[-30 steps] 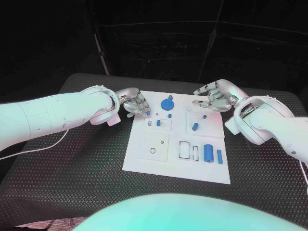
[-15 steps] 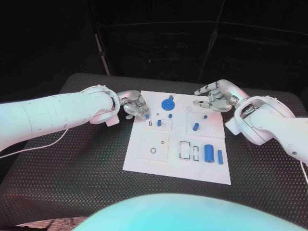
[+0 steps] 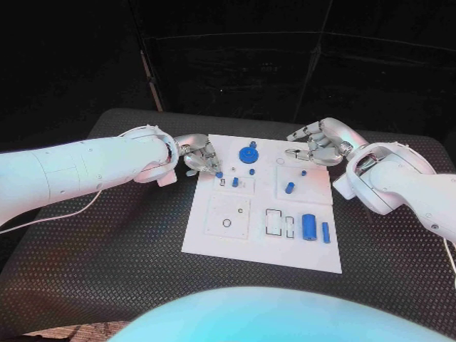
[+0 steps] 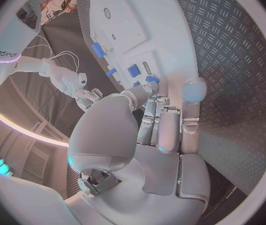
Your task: Assemble the parts on the task board
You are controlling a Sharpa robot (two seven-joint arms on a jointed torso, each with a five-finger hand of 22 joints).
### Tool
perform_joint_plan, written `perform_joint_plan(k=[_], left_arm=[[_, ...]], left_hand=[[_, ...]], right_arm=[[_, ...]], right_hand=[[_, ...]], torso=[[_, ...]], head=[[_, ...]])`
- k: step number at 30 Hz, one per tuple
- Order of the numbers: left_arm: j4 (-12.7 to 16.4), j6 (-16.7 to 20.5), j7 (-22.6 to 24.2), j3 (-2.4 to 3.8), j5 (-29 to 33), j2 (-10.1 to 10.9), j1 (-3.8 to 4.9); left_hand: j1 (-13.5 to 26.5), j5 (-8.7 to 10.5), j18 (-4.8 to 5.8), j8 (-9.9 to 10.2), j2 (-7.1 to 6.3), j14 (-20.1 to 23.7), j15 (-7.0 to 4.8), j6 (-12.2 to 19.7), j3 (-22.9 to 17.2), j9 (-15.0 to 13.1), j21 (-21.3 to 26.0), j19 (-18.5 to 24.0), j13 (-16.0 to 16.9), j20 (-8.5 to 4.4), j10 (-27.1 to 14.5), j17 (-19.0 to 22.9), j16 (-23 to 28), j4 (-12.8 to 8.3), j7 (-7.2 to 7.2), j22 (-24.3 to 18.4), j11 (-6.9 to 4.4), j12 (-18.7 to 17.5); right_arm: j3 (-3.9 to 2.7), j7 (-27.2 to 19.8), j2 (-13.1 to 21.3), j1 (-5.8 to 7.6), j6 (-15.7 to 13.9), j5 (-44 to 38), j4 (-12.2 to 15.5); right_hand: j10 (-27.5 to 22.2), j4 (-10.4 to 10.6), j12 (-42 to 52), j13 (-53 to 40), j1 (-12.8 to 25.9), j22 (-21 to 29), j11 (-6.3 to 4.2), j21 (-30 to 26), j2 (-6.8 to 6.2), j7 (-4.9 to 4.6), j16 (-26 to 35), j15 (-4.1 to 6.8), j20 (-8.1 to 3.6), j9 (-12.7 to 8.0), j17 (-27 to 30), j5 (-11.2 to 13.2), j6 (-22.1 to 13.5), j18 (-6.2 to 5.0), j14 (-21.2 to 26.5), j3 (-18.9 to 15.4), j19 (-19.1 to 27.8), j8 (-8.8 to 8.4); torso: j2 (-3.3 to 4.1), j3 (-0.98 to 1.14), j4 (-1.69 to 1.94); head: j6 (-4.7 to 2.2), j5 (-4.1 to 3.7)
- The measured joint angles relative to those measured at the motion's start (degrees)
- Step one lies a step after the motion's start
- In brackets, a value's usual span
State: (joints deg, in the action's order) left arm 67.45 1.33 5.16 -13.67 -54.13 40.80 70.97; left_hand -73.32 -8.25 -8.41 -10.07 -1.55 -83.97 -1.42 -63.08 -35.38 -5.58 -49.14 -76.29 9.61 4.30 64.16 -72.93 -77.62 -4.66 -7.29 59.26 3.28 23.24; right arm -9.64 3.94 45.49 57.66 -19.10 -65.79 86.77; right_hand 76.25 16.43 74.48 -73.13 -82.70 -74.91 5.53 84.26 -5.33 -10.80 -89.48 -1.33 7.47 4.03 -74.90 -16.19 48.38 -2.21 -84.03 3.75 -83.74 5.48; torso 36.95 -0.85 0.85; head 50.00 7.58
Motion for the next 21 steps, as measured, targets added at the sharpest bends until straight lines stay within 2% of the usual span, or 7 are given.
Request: perform_joint_plan(k=[8,12,17,21], left_arm=[[0.05,-0.21,0.00,0.03,-0.11,-0.04,0.02],[0.14,-0.34,0.00,0.06,-0.13,0.04,0.04],[0.23,-0.39,-0.02,0.07,-0.14,0.09,0.04],[0.36,-0.42,-0.03,0.07,-0.15,0.10,0.05]], left_hand=[[-0.06,0.00,0.00,0.29,0.02,0.00,0.00,0.40,-0.49,0.02,-0.28,0.21,-0.58,0.20,-0.20,0.46,0.00,-0.95,-0.40,0.34,0.20,-1.35],[-1.03,0.09,0.00,0.35,-0.60,-0.10,0.32,0.62,0.03,0.05,-0.52,0.39,-0.77,0.39,-0.40,0.86,0.00,-1.76,-0.61,0.64,0.41,-2.07],[-0.63,0.24,0.00,0.88,-1.84,0.00,0.42,0.93,0.93,-0.01,-0.64,0.72,-0.90,0.72,-0.52,1.44,0.00,-2.63,-0.92,0.71,0.53,-2.79],[1.27,0.23,0.00,1.46,-3.74,0.00,0.83,1.47,3.56,0.08,-0.64,1.02,-1.04,1.02,-0.83,1.79,0.00,-1.74,-1.41,0.70,0.83,-3.28]], right_arm=[[0.00,0.00,-0.06,0.00,0.06,0.00,-0.08],[0.01,-0.01,-0.06,0.00,0.09,0.00,-0.11],[0.01,-0.01,-0.11,0.00,0.11,0.00,-0.15],[0.01,-0.01,-0.12,0.00,0.12,0.00,-0.18]], right_hand=[[0.00,0.00,0.00,0.00,0.00,0.00,0.00,0.00,0.00,0.00,0.00,0.00,0.00,0.00,0.00,0.00,0.00,0.00,0.00,0.00,0.00,0.00],[0.00,0.00,0.00,0.00,0.01,0.00,0.00,0.00,0.01,0.00,0.00,0.00,0.00,0.00,-0.04,0.00,0.00,0.00,0.00,0.00,0.00,0.00],[0.00,0.00,0.00,0.00,0.30,0.00,0.00,0.00,0.30,0.00,0.00,0.00,0.00,0.00,-0.04,0.00,0.00,0.01,0.00,0.00,0.00,0.00],[0.00,0.00,0.00,0.00,0.30,0.00,0.00,0.00,0.30,0.00,0.00,0.00,0.00,0.00,-0.04,0.00,0.00,0.01,0.00,0.00,0.00,0.00]], torso=[[0.00,-0.01,0.00],[0.00,-0.01,0.01],[-0.01,-0.01,0.01],[-0.01,-0.01,0.02]], head=[[0.00,-0.01],[-0.01,0.01],[-0.01,0.08],[-0.01,0.09]])
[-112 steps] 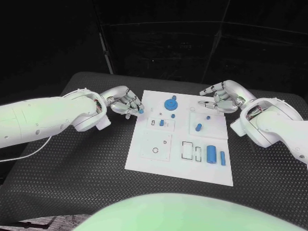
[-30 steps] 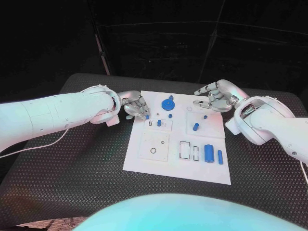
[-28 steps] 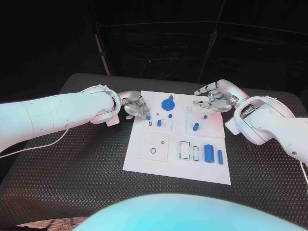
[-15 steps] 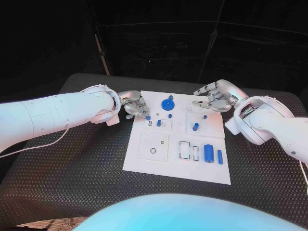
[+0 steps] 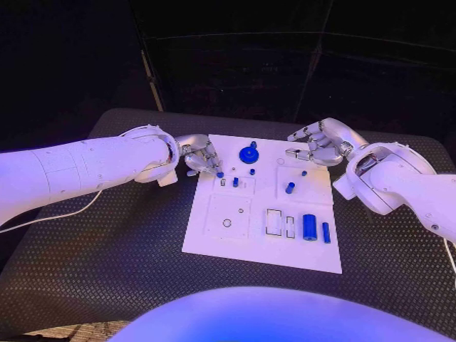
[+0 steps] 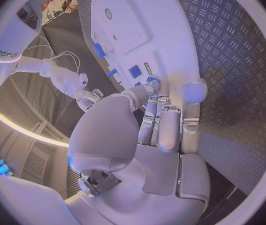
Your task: Assemble the parts on the task board
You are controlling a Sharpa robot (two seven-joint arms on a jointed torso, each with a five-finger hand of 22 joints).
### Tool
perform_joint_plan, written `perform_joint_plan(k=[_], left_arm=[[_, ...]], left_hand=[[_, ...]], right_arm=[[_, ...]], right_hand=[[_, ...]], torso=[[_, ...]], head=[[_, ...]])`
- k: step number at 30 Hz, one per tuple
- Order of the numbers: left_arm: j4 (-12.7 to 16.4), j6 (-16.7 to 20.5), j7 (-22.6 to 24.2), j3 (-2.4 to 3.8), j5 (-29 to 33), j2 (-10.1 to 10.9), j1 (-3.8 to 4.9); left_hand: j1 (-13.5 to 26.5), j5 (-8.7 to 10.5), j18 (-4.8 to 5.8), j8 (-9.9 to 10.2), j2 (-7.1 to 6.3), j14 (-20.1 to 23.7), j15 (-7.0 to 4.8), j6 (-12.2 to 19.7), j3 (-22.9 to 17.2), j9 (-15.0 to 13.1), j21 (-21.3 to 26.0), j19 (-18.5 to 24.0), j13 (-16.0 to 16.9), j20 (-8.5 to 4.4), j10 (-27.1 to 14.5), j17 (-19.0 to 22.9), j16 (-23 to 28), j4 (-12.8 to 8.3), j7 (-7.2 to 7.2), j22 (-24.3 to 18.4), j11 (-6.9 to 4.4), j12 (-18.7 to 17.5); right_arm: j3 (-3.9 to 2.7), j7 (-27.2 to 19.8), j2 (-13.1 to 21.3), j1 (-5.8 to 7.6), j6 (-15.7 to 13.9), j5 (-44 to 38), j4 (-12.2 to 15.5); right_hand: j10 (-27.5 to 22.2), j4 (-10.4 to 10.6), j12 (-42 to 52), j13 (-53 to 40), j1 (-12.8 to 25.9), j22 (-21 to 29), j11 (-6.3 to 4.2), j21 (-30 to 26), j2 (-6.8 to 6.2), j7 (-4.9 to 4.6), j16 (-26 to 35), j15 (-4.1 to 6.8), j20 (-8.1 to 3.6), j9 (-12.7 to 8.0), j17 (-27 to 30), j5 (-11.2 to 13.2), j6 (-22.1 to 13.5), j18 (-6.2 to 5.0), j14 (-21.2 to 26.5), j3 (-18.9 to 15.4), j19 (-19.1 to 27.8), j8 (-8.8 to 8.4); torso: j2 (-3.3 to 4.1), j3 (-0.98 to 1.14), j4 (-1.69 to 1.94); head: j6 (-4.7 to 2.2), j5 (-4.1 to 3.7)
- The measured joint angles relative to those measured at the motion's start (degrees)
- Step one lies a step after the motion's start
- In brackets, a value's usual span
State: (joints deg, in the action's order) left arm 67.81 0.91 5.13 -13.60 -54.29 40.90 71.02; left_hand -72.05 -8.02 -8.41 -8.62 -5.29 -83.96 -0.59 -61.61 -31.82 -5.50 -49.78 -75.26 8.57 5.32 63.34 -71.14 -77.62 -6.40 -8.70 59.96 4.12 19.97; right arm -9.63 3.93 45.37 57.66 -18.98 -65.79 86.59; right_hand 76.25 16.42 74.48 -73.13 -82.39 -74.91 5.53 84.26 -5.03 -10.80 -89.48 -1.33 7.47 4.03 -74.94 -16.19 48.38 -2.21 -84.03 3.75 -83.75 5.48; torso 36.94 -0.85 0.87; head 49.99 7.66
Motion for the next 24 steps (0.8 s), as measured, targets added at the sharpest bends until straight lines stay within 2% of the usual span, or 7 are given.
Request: perform_joint_plan(k=[4,7,9,20,24], left_arm=[[0.14,-0.12,-0.01,-0.01,-0.03,0.00,-0.01],[0.19,-0.12,-0.01,-0.01,-0.10,0.04,-0.01],[0.22,-0.10,-0.01,-0.01,-0.20,0.07,-0.01],[0.34,0.38,-0.01,-0.05,-0.62,0.10,-0.07],[0.37,0.70,-0.01,-0.07,-0.74,0.05,-0.10]], left_hand=[[2.39,0.23,0.00,0.80,-2.39,-0.05,0.36,0.93,3.23,0.38,0.26,0.20,-0.08,0.20,0.02,0.08,0.00,1.47,-0.11,0.00,-0.02,-0.44],[3.55,0.23,0.00,1.08,-3.55,0.00,0.41,1.24,5.66,0.52,0.26,0.20,-0.08,0.20,0.24,0.08,0.00,2.31,-0.19,0.00,0.20,-0.46],[3.84,0.23,0.00,1.19,-3.84,0.00,0.41,1.36,7.15,0.61,0.26,0.20,-0.08,0.20,0.24,0.08,-0.12,2.73,-0.14,0.08,0.20,-0.66],[3.82,0.23,0.00,1.78,-3.82,0.00,0.40,1.96,11.94,0.86,-0.09,-0.14,0.71,0.53,0.44,0.16,-0.71,4.03,-0.32,0.70,0.40,0.01],[2.85,0.22,0.00,1.78,-3.30,0.00,0.40,1.81,13.34,0.86,-0.52,-0.44,1.25,0.42,0.66,-0.10,-1.10,4.36,-0.17,1.13,0.18,0.89]], right_arm=[[0.00,0.00,-0.01,0.00,0.01,0.00,-0.03],[0.00,0.00,-0.01,0.00,0.01,0.00,-0.05],[0.01,-0.01,-0.02,0.00,0.01,0.00,-0.06],[0.01,-0.03,-0.10,-0.02,0.02,0.00,-0.24],[0.01,-0.03,-0.12,-0.05,0.03,0.00,-0.27]], right_hand=[[0.00,0.00,0.00,0.00,0.00,0.00,0.00,0.00,0.00,0.00,0.00,0.00,0.00,0.00,0.00,0.00,0.00,0.00,0.00,0.00,0.00,0.00],[0.00,0.00,0.00,0.00,0.00,0.00,0.00,0.00,0.00,0.00,0.00,0.00,0.00,0.00,0.01,0.00,0.00,0.00,0.00,0.00,0.00,0.00],[0.00,0.00,0.00,0.00,0.00,0.00,0.00,0.00,0.00,0.00,0.00,0.00,0.00,0.00,0.01,0.00,0.00,0.00,0.00,0.00,0.00,0.00],[0.00,-0.16,0.00,0.00,0.00,0.00,0.00,0.00,0.00,0.00,0.00,0.00,0.00,0.00,0.01,0.00,0.00,0.00,0.00,-0.16,0.00,0.23],[0.00,-0.17,0.00,0.00,0.00,0.00,0.00,0.00,0.00,0.00,0.00,0.00,0.00,0.00,0.02,0.00,0.00,0.00,0.00,-0.17,0.00,0.24]], torso=[[-0.02,0.02,-0.01],[-0.02,0.02,-0.01],[-0.02,0.02,0.00],[-0.02,0.03,-0.01],[-0.02,0.02,-0.01]], head=[[0.00,0.00],[0.00,-0.04],[0.00,-0.08],[0.00,-0.09],[0.00,-0.07]])
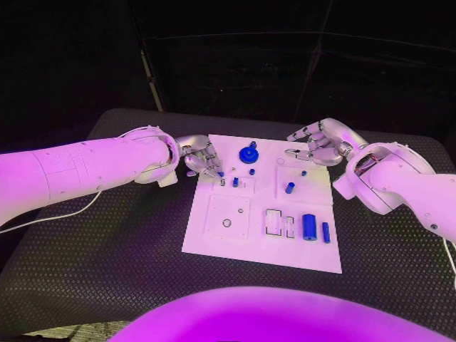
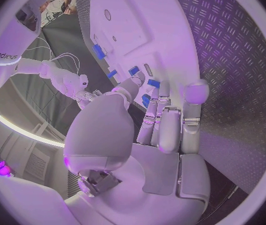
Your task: Assemble the parts on the task board
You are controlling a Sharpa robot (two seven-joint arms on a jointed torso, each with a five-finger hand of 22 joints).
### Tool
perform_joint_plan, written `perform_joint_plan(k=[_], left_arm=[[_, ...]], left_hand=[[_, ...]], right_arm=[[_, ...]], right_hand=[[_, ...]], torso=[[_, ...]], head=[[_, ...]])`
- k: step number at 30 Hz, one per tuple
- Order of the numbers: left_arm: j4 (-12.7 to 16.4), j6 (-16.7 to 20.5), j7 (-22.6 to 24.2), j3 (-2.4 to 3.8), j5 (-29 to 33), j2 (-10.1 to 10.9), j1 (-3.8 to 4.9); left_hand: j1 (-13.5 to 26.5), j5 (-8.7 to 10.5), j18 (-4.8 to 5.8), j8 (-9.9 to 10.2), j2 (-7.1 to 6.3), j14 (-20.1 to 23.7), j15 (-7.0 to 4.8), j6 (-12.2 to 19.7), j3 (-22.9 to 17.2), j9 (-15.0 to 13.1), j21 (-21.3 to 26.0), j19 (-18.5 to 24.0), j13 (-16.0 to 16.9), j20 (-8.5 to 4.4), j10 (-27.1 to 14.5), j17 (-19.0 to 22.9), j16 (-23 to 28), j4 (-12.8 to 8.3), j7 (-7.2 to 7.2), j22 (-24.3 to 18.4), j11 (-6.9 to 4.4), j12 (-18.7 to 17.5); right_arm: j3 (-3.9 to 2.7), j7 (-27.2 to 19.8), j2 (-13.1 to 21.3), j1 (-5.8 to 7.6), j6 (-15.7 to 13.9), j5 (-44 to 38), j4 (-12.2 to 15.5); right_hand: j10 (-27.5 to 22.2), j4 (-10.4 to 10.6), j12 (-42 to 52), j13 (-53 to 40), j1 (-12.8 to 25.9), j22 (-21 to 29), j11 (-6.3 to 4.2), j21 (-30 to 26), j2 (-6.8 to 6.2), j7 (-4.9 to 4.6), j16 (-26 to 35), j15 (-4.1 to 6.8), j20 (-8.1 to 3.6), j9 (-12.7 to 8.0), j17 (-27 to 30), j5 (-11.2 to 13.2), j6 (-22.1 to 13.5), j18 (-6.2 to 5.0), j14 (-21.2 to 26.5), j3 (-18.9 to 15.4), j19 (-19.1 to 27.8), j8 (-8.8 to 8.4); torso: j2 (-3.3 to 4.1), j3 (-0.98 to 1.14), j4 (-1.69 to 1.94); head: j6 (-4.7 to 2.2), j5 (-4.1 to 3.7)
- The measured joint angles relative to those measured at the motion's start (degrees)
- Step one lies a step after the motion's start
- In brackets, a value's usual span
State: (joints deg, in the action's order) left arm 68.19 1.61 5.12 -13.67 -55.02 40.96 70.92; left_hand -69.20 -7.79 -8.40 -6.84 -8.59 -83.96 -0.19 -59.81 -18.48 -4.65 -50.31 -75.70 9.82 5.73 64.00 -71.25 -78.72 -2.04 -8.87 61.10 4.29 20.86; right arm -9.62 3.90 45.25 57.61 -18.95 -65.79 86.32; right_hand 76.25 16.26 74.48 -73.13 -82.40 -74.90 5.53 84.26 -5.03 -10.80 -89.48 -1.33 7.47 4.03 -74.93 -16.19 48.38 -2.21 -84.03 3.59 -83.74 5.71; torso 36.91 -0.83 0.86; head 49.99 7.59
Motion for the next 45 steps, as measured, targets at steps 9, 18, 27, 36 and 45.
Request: perform_joint_plan(k=[9,18,27,36,45], left_arm=[[0.08,0.85,-0.09,-0.04,-0.70,-0.34,-0.08],[0.11,1.91,-0.61,-0.05,-2.34,-0.76,-0.12],[0.08,2.78,-0.99,-0.05,-4.10,-1.20,-0.19],[0.16,3.58,-1.06,-0.05,-5.58,-1.47,-0.24],[0.24,4.71,-1.00,-0.05,-6.17,-1.61,-0.28]], left_hand=[[-1.34,0.00,-0.01,-0.04,0.79,0.00,0.00,-0.10,2.62,-0.05,-1.47,-0.85,1.77,-0.45,0.71,-0.62,-0.70,0.54,0.50,1.06,-0.31,3.16],[-3.50,0.00,-0.01,-0.95,2.46,-0.07,-0.78,-0.91,3.21,-0.25,-2.81,-1.38,3.48,-0.97,0.81,-1.50,-1.61,0.53,1.32,2.15,-0.84,6.14],[-4.90,0.00,-0.01,-1.51,3.39,0.00,-1.26,-1.52,4.24,-0.32,-3.70,-1.89,5.77,-1.49,0.25,-2.36,-2.27,0.60,1.92,3.05,-1.80,10.11],[-6.21,0.00,0.88,-2.31,4.71,0.01,-1.66,-2.14,4.80,-0.47,-4.50,-2.18,7.70,-1.77,-0.74,-2.95,-2.93,0.85,2.55,3.88,-2.55,13.52],[-5.87,0.00,0.88,-3.39,6.49,0.01,-2.07,-2.85,5.16,-0.75,-5.78,-2.76,9.09,-2.35,-1.16,-3.68,-3.33,2.37,3.26,4.95,-2.77,16.15]], right_arm=[[0.00,-0.01,0.00,-0.04,0.01,0.00,-0.03],[0.01,-0.01,0.00,-0.06,0.01,0.00,-0.03],[0.01,-0.01,0.00,-0.06,0.03,0.00,-0.01],[0.01,-0.02,-0.02,-0.07,0.03,0.00,0.00],[0.01,-0.03,-0.13,-0.07,0.04,0.00,-0.07]], right_hand=[[0.00,0.00,0.00,0.00,0.00,0.00,0.00,0.00,0.00,0.00,0.00,0.00,0.00,0.00,0.00,0.00,0.00,0.00,0.00,0.00,0.00,0.00],[0.00,0.00,0.00,0.00,0.00,0.00,0.00,0.00,0.00,0.00,0.00,0.00,0.00,0.00,0.01,0.00,0.00,0.00,0.00,0.00,0.00,0.00],[0.00,0.00,0.00,0.00,0.00,0.00,0.00,0.00,0.00,0.00,0.00,0.00,0.00,0.00,0.01,0.00,0.00,0.00,0.00,0.00,0.00,0.00],[0.00,0.00,0.00,0.00,0.00,0.00,0.00,0.00,0.00,0.00,0.00,0.00,0.00,0.00,0.02,0.00,0.00,0.00,0.00,0.00,0.00,0.00],[0.00,0.00,0.00,0.00,0.00,0.00,0.00,0.00,0.00,0.00,0.00,0.00,0.00,0.00,0.02,0.00,0.00,0.00,0.00,0.00,0.00,0.00]], torso=[[0.00,0.02,0.00],[0.00,0.03,-0.02],[0.00,0.04,-0.02],[0.00,0.05,-0.02],[0.00,0.05,-0.02]], head=[[0.00,0.01],[0.00,-0.10],[0.00,-0.18],[0.00,-0.23],[0.00,-0.34]])
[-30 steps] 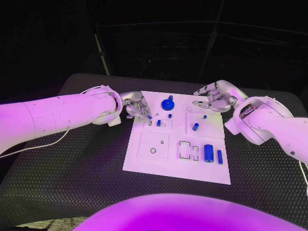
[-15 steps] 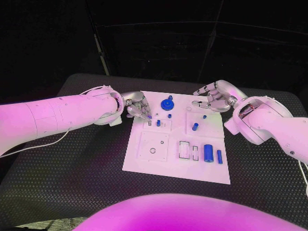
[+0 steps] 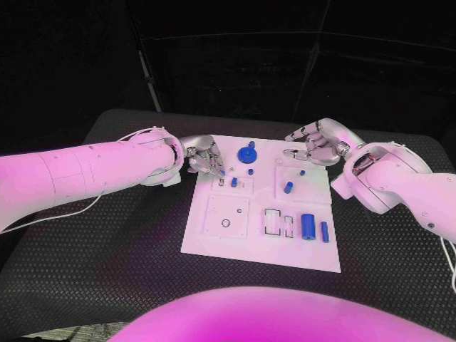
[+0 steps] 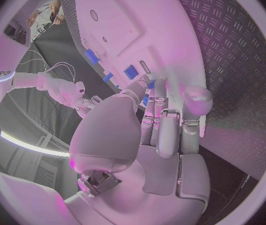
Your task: Assemble the parts on the task board
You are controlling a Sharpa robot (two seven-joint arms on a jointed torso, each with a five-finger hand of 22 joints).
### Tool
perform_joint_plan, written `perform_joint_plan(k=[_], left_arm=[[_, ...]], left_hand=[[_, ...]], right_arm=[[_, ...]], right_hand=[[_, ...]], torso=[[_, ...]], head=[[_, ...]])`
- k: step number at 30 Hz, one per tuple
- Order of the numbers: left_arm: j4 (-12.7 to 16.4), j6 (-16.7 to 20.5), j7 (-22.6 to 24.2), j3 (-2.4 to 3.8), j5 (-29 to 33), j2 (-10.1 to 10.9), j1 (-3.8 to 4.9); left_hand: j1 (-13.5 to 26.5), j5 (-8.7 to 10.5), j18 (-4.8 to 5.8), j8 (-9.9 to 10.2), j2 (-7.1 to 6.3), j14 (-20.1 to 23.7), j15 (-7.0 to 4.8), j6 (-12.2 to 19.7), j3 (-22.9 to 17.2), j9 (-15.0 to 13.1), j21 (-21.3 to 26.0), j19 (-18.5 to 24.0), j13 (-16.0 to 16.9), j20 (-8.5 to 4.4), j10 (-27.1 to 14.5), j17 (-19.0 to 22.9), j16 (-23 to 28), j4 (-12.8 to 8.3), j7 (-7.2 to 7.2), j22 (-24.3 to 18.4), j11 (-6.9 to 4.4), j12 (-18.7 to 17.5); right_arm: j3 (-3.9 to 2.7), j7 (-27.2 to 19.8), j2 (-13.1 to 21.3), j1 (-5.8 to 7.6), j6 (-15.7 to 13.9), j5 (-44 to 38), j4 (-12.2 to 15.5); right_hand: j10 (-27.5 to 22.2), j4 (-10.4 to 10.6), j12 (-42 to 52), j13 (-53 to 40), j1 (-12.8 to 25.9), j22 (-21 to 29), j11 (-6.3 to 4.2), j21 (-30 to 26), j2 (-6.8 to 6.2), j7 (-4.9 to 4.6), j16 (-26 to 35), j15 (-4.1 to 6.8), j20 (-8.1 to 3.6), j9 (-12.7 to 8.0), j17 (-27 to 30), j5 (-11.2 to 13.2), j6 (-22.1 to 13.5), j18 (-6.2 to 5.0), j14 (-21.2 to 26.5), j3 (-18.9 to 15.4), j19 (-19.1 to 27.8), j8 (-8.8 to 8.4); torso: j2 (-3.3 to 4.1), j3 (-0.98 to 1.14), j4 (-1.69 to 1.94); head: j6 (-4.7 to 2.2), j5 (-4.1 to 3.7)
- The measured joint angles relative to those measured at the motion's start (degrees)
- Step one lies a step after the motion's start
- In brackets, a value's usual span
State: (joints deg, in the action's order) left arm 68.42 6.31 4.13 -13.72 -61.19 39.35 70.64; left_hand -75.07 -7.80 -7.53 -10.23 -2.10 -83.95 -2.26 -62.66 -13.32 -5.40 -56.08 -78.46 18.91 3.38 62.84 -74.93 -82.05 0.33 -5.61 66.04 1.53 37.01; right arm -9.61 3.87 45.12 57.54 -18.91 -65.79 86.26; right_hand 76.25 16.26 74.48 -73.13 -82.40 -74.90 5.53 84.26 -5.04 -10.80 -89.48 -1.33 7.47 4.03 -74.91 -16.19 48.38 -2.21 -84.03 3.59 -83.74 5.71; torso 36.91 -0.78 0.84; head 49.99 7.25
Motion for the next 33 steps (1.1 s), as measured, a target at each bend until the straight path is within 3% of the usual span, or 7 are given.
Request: perform_joint_plan(k=[10,20,24,25,33], left_arm=[[-0.01,1.47,0.12,0.00,-0.19,-0.10,-0.02],[0.12,2.67,0.19,0.00,-0.24,-0.15,-0.03],[0.35,3.20,0.20,0.00,-0.25,-0.11,-0.03],[0.45,3.36,0.21,0.00,-0.25,-0.07,-0.03],[1.39,5.71,0.21,0.00,0.48,1.11,-0.05]], left_hand=[[-1.13,0.00,-0.01,-0.89,1.64,-0.01,-0.41,-0.50,-0.62,-0.21,-1.03,-0.60,1.19,-0.20,-0.41,-0.02,-0.66,0.94,0.50,0.92,-0.41,2.47],[-1.98,-0.19,-0.01,-2.09,3.33,-0.02,-0.83,-0.60,-3.74,-0.54,-2.16,-0.97,1.92,-0.57,-0.55,-0.01,-0.94,0.72,0.80,1.98,-0.67,4.19],[-2.13,-0.15,0.11,-2.49,3.47,-0.02,-0.83,-0.52,-5.19,-0.53,-2.88,-1.12,2.17,-0.72,-0.28,-0.01,-1.33,0.34,0.74,2.53,-0.93,4.68],[-2.13,0.01,0.85,-2.49,3.47,-0.02,-0.83,-0.52,-5.73,-0.54,-3.24,-1.43,2.26,-0.63,-0.27,-0.01,-1.33,0.16,0.75,2.75,-0.94,5.04],[-1.83,-0.20,0.87,-2.53,3.01,-0.05,-0.85,-0.43,-8.87,-0.52,-4.69,-1.93,2.59,-0.73,0.27,0.00,-1.56,-0.18,0.84,4.06,-1.47,6.04]], right_arm=[[0.01,0.00,-0.03,0.00,0.03,0.00,-0.06],[0.01,-0.01,-0.11,-0.01,0.05,0.00,-0.15],[0.01,-0.01,-0.14,-0.01,0.06,0.00,-0.21],[0.01,-0.02,-0.14,-0.01,0.06,0.00,-0.22],[0.02,-0.03,-0.12,-0.02,0.06,-0.01,-0.26]], right_hand=[[0.00,0.00,0.00,0.00,0.00,0.00,0.00,0.00,0.00,0.00,0.00,0.00,0.00,0.00,0.00,0.00,0.00,0.00,0.00,0.00,0.00,0.00],[0.00,0.00,0.00,0.00,0.00,0.00,0.00,0.00,0.00,0.00,0.00,0.00,0.00,0.00,0.01,0.00,0.00,0.00,0.00,0.00,0.00,0.00],[0.00,0.00,0.00,0.00,0.00,0.00,0.00,0.00,0.00,0.00,0.00,0.00,0.00,0.00,0.01,0.00,0.00,0.00,0.00,0.00,0.00,0.00],[0.00,0.00,0.00,0.00,0.00,0.00,0.00,0.00,0.00,0.00,0.00,0.00,0.00,0.00,0.01,0.00,0.00,0.00,0.00,0.00,0.00,0.00],[0.00,0.00,0.00,0.00,0.00,0.00,0.00,0.00,0.00,0.00,0.00,0.00,0.00,0.00,0.01,0.00,0.00,0.00,0.00,0.00,0.00,0.00]], torso=[[0.00,0.00,0.00],[0.00,-0.01,0.00],[0.00,-0.02,0.01],[0.00,-0.02,0.01],[0.00,-0.03,0.06]], head=[[0.00,0.00],[0.00,-0.03],[0.00,-0.04],[0.00,-0.04],[0.00,-0.07]])
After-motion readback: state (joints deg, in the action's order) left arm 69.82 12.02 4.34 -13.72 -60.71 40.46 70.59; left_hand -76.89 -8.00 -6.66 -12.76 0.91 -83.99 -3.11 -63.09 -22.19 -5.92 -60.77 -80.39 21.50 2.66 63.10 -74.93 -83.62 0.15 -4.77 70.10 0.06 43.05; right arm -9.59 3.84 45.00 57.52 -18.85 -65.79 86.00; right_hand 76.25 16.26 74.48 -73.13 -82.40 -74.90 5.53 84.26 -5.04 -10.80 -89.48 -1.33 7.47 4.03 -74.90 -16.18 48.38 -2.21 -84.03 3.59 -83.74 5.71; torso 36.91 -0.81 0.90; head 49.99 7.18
